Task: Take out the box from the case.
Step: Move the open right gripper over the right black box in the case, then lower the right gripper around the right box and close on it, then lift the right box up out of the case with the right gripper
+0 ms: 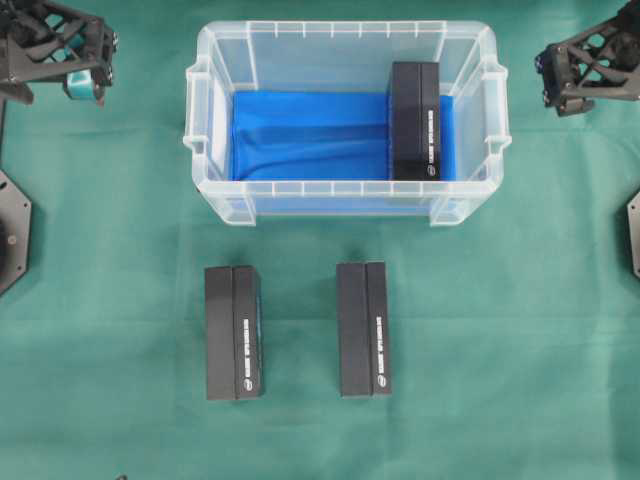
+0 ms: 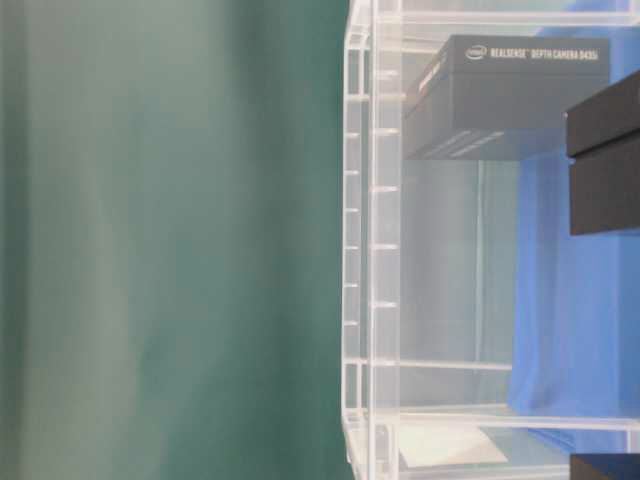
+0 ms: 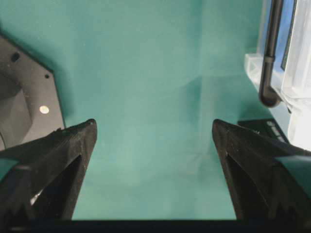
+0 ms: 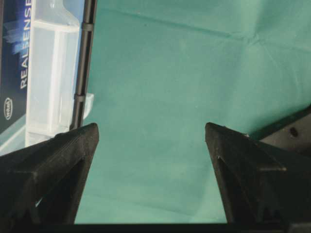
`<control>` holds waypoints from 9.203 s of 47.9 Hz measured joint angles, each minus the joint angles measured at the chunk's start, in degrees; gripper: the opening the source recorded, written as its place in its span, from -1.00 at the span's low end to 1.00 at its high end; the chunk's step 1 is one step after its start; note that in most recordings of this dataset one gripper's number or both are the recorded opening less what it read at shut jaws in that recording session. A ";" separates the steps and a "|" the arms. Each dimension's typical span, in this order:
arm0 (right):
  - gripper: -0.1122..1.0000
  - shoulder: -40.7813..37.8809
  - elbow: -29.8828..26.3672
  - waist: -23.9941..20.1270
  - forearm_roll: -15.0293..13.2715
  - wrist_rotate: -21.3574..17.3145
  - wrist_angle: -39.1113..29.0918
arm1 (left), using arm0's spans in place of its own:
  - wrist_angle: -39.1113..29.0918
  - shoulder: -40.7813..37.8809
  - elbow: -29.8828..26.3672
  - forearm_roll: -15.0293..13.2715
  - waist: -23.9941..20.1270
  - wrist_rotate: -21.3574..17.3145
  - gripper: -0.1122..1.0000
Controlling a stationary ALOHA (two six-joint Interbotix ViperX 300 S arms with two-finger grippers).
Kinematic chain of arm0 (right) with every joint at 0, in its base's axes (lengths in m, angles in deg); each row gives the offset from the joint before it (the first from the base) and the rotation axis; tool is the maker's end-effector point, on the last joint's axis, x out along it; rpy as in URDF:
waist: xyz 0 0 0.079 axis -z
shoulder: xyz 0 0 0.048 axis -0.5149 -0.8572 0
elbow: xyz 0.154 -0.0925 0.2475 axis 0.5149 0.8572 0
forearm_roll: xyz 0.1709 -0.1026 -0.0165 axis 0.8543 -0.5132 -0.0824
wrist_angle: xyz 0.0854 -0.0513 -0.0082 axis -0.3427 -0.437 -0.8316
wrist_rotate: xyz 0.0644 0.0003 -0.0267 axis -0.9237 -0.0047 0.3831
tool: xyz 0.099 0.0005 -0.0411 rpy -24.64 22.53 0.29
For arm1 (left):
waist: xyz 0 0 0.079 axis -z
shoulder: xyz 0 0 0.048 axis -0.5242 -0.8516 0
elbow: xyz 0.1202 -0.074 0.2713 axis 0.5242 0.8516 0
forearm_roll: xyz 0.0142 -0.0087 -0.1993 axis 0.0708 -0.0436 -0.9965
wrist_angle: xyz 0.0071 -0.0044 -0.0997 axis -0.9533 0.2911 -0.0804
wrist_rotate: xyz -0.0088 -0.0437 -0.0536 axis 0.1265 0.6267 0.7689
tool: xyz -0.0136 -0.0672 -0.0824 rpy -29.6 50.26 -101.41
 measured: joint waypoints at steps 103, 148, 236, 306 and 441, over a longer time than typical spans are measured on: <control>0.74 -25.75 -21.97 -6.06 1.05 -5.27 5.19 | 1.58 0.35 0.00 0.00 1.93 0.00 0.93; 0.75 -27.16 -21.36 -6.06 1.05 -5.45 5.54 | 1.58 0.44 0.09 0.00 1.93 0.00 0.93; 0.72 -33.31 -14.15 -5.80 2.29 -9.84 17.40 | 1.85 0.70 0.35 -0.09 4.39 0.26 0.93; 0.37 -31.55 -19.42 -6.06 3.08 -10.46 7.03 | 2.46 0.70 0.35 0.00 4.75 -1.05 0.93; 0.37 -27.51 -41.31 -6.86 0.35 -9.67 -18.28 | 2.81 0.70 0.26 -0.09 5.01 -1.14 0.93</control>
